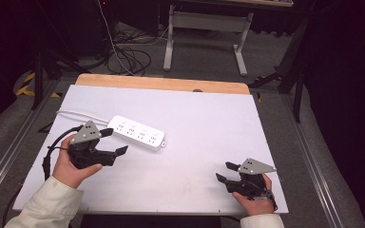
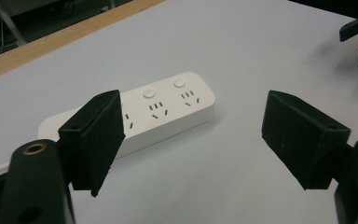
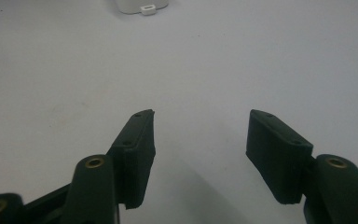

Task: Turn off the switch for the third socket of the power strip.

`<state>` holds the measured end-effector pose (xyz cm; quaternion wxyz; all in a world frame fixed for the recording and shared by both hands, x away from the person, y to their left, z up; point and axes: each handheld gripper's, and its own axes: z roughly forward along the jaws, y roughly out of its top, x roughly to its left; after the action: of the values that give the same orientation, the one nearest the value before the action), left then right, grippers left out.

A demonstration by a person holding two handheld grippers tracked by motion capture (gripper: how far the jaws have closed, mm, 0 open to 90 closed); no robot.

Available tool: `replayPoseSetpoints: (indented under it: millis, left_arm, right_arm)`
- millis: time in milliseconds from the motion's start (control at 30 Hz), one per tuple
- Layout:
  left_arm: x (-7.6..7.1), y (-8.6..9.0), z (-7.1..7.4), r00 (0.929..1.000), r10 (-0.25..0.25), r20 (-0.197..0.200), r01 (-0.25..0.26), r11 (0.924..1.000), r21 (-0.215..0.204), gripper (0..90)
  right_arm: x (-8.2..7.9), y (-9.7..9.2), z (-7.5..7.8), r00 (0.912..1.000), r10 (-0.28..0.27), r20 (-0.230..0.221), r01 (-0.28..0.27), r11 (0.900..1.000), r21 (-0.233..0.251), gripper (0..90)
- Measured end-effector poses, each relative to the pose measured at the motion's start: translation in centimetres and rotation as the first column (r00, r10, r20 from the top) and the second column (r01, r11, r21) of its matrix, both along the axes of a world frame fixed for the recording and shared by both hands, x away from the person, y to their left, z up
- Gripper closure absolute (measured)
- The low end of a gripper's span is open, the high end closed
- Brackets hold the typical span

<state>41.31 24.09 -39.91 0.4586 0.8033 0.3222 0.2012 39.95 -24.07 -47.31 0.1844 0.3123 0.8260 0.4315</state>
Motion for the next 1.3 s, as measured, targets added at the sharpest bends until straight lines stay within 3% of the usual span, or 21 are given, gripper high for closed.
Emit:
replayPoseSetpoints:
  millis: [400, 733, 900, 1033, 1133, 1200, 1300]
  left_arm:
    - [-2.1, 2.7, -2.5, 0.9995, 0.005, 0.031, -0.003, 0.9988, -0.05, 16.1]
    - [-3.0, 5.0, -4.8, 0.9991, 0.042, -0.005, -0.042, 0.9957, -0.083, 17.7]
    - [-3.4, 5.8, -6.0, 0.9989, 0.047, -0.007, -0.047, 0.9969, -0.063, 17.3]
    - [-4.0, 6.2, -6.7, 0.9976, 0.064, 0.029, -0.063, 0.9978, -0.022, 16.9]
    - [-4.3, 6.5, -7.2, 0.9978, 0.063, 0.02, -0.063, 0.9972, -0.042, 17.0]
    - [-4.4, 6.7, -7.5, 0.9976, 0.068, -0.008, -0.069, 0.9949, -0.073, 16.9]
    - [-4.4, 7.0, -7.7, 0.9964, 0.079, -0.032, -0.082, 0.9931, -0.084, 16.9]
  right_arm:
    - [0.0, 0.0, 0.0, 1.0, 0.0, 0.001, 0.0, 1.0, 0.002, 42.2]
    - [-0.1, 0.0, 0.1, 1.0, 0.001, 0.003, -0.002, 1.0, 0.004, 42.1]
    - [-0.1, 0.0, 0.1, 1.0, 0.001, 0.004, -0.001, 1.0, 0.003, 42.0]
    - [-0.1, 0.0, 0.1, 1.0, 0.002, 0.003, -0.002, 1.0, 0.002, 42.0]
    - [-0.1, 0.0, 0.1, 1.0, 0.002, 0.004, -0.002, 1.0, 0.003, 41.9]
    - [-0.1, 0.0, 0.1, 1.0, 0.002, 0.005, -0.002, 1.0, 0.003, 41.9]
    - [-0.1, 0.0, 0.1, 1.0, 0.005, 0.004, -0.005, 1.0, 0.003, 41.9]
